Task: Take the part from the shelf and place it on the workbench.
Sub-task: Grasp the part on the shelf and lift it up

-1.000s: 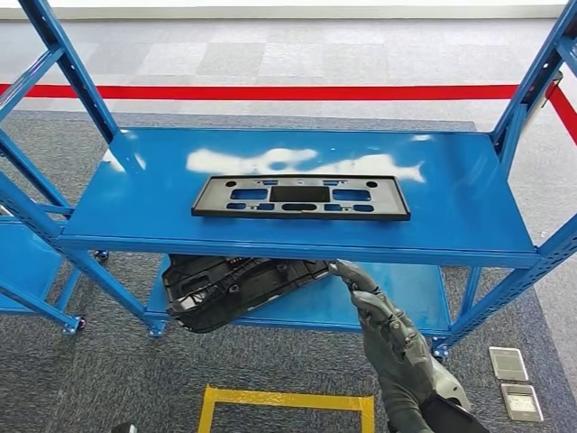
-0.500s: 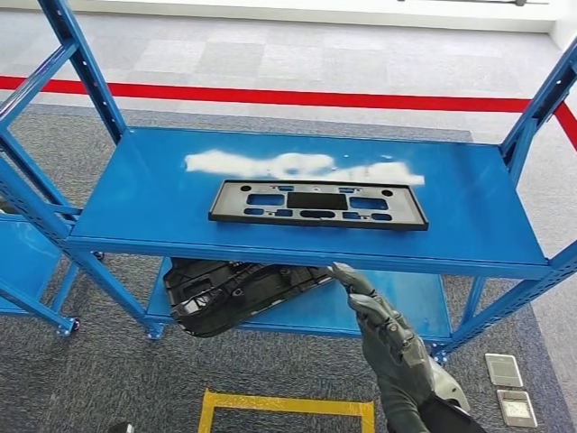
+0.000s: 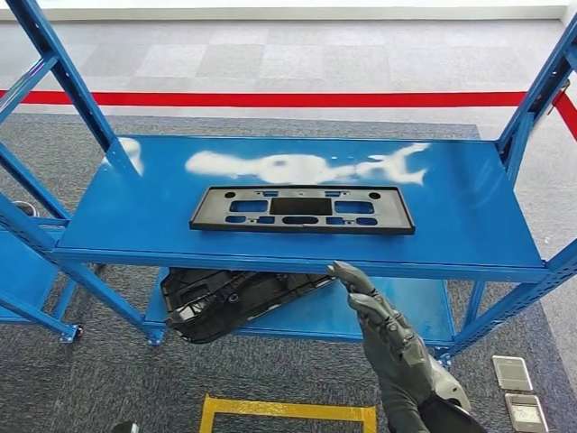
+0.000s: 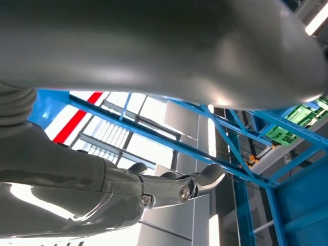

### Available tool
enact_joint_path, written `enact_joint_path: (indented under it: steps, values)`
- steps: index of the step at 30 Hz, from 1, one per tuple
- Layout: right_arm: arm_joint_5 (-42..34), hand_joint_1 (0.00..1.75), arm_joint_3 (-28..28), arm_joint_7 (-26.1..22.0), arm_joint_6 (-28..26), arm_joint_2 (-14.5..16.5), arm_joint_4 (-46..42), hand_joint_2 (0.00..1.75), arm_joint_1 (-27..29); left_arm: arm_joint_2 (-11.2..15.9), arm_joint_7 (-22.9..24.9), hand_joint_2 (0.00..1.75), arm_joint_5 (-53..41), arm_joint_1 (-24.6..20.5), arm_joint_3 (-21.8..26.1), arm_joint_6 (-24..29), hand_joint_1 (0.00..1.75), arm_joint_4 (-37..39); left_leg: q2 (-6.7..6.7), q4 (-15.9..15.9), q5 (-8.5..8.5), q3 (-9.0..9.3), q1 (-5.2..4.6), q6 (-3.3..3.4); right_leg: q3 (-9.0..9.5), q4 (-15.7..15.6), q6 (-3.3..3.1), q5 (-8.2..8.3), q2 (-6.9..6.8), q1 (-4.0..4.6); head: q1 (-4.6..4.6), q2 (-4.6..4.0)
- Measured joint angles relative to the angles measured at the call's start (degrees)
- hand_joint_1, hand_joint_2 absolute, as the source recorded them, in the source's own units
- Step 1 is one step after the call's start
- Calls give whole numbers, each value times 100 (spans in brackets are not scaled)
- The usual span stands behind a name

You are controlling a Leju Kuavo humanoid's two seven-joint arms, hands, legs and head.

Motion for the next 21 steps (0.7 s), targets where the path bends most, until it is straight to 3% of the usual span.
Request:
enact_joint_path:
  steps: [1,3,5,7,10,11,13,14,15,16,17,19,21]
  values:
    - [8,0,0,0,-1,0,0,0,1,0,0,0,-5,4,0,-10,0,0,0,-77,139,-1,-1,11,26,0,2,-17,7,1,1,0]
    - [19,0,0,0,-2,4,-1,0,5,1,0,0,-16,7,0,-23,0,0,-1,-781,625,261,-14,76,102,-4,20,-67,20,3,1,0]
    - [29,0,0,0,-5,11,-1,0,19,3,5,0,-36,2,1,-28,0,0,-3,-1398,900,515,-51,160,149,-5,62,-112,25,14,0,0]
    - [38,0,0,0,-25,19,-2,0,57,4,19,0,-58,-1,1,-26,0,0,-6,-1541,878,569,-84,209,148,-17,119,-126,20,14,0,1]
    - [44,0,-4,0,-74,25,-23,0,102,4,33,0,-86,10,2,-21,0,0,-1,-1677,888,650,-52,265,150,56,205,-214,12,21,3,1]
    - [45,0,-7,0,-85,25,-32,0,111,5,34,0,-96,9,2,-19,0,0,4,-1725,898,689,-34,286,77,243,222,-329,14,26,5,1]
    - [49,0,-13,0,-96,23,-42,0,147,4,37,0,-112,3,2,-16,0,1,12,-1749,889,729,-25,318,-259,905,237,-640,16,22,7,0]
    - [52,0,-14,0,-98,23,-42,0,169,3,39,0,-116,4,2,-16,0,2,13,-1748,877,738,-26,325,-452,1234,249,-743,16,21,7,0]
    - [54,0,-16,0,-104,22,-42,0,189,2,40,0,-121,7,2,-16,0,2,13,-1747,864,750,-27,327,-587,1425,260,-746,15,20,7,0]
    - [54,0,-19,0,-113,21,-44,0,202,2,41,0,-128,10,2,-16,0,2,11,-1745,848,769,-26,322,-622,1406,270,-632,14,17,7,0]
    - [52,0,-22,0,-128,20,-48,0,212,2,42,0,-142,12,2,-15,0,2,8,-1743,826,798,-23,310,-545,1161,278,-417,12,12,7,0]
    - [40,0,-30,0,-169,17,-65,0,233,5,41,0,-168,13,2,-2,0,2,2,-1725,765,852,-29,256,-240,403,273,8,5,9,7,1]
    - [22,0,-37,0,-209,13,-94,0,260,18,41,0,-193,9,2,26,0,1,-1,-1701,716,867,-46,193,-81,12,217,131,13,21,4,1]
